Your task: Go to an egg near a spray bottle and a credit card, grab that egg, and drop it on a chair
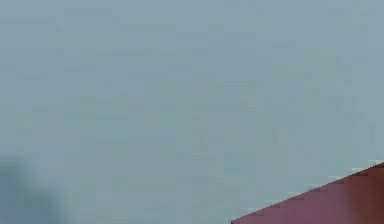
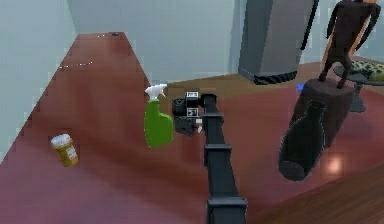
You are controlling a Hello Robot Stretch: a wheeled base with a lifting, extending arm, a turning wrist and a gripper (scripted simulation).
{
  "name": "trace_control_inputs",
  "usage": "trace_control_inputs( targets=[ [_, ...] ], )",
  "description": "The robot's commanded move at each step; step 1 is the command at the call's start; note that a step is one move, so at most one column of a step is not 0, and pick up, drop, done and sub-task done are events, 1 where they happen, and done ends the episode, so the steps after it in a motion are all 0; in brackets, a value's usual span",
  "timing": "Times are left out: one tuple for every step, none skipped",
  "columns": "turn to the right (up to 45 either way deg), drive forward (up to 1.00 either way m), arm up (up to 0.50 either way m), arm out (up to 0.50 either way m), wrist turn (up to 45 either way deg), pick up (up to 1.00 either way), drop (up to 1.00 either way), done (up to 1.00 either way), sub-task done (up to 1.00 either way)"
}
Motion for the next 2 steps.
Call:
trace_control_inputs(
  targets=[
    [0.0,0.00,0.00,0.00,0.0,1.00,0.00,0.00,0.00],
    [0.0,0.00,0.10,0.00,0.0,0.00,0.00,0.00,0.00]
  ],
)
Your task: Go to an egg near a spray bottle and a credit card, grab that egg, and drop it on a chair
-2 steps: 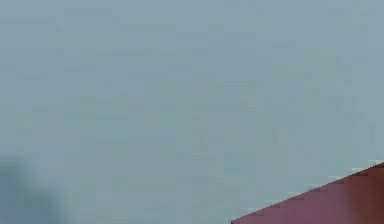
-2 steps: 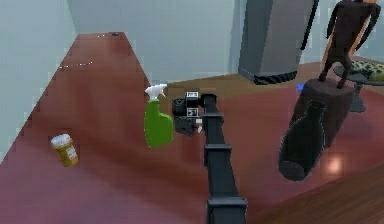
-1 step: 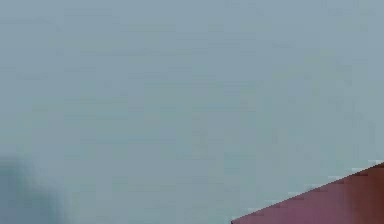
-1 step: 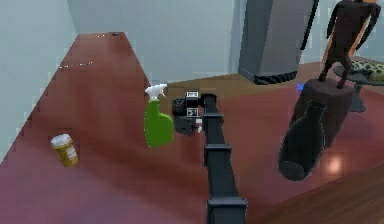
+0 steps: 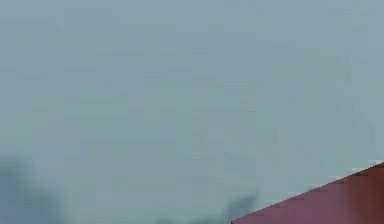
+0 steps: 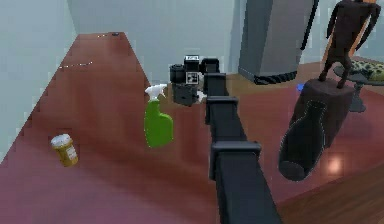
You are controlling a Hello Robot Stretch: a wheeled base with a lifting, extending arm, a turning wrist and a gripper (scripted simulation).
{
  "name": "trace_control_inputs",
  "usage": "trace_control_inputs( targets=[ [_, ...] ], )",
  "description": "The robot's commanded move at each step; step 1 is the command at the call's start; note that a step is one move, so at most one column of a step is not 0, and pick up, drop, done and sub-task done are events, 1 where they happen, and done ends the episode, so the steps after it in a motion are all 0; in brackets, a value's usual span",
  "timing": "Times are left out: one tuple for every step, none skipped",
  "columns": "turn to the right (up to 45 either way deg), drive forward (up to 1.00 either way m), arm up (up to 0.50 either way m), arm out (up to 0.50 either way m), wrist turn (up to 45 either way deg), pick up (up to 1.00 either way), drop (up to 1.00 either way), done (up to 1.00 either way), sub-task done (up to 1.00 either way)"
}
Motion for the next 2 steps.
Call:
trace_control_inputs(
  targets=[
    [0.0,0.00,0.02,0.00,0.0,0.00,0.00,0.00,0.00],
    [0.0,0.00,0.00,0.00,-45.0,0.00,0.00,0.00,0.00]
  ],
)
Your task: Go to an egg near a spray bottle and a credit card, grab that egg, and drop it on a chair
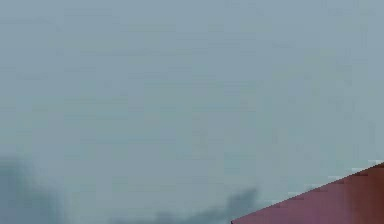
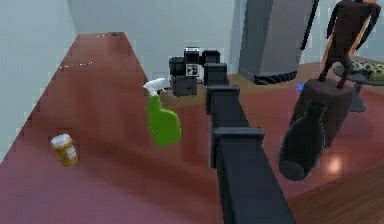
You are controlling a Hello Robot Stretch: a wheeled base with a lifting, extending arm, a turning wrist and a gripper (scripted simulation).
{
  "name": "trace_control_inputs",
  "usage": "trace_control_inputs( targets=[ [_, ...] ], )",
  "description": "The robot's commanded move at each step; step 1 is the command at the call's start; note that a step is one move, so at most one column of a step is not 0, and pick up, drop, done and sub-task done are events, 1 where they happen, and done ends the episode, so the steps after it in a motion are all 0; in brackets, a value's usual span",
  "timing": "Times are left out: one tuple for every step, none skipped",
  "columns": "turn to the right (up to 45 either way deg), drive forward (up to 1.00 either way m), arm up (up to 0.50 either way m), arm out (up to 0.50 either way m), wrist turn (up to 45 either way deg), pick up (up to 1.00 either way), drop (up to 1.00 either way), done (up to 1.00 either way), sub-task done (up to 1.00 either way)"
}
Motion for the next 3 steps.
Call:
trace_control_inputs(
  targets=[
    [0.0,0.00,0.00,0.00,-45.0,0.00,0.00,0.00,0.00],
    [0.0,0.00,0.00,0.00,-45.0,0.00,0.00,0.00,0.00],
    [0.0,0.00,0.00,0.00,-24.0,0.00,0.00,0.00,0.00]
  ],
)
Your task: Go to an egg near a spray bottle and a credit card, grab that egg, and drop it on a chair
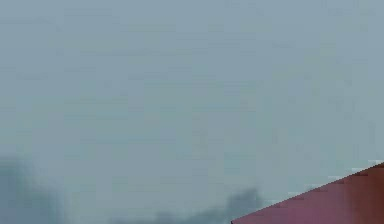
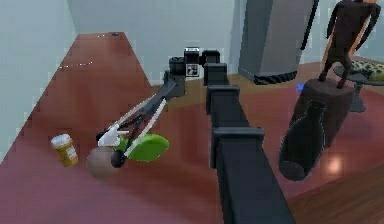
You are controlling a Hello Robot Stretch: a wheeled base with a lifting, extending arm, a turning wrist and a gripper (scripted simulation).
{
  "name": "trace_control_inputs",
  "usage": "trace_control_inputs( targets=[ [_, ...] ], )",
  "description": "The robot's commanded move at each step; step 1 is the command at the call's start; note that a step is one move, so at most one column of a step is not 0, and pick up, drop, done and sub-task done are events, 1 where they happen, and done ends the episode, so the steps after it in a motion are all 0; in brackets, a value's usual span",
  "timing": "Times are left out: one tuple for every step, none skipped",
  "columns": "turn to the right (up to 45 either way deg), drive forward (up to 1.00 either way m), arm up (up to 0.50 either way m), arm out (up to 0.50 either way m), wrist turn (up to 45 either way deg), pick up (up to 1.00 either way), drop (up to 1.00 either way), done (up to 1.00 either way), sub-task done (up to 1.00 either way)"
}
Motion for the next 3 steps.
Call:
trace_control_inputs(
  targets=[
    [0.0,0.00,0.00,-0.38,0.0,0.00,0.00,0.00,0.00],
    [45.0,0.00,0.00,0.00,0.0,0.00,0.00,0.00,0.00],
    [45.0,0.00,0.00,0.00,0.0,0.00,0.00,0.00,0.00]
  ],
)
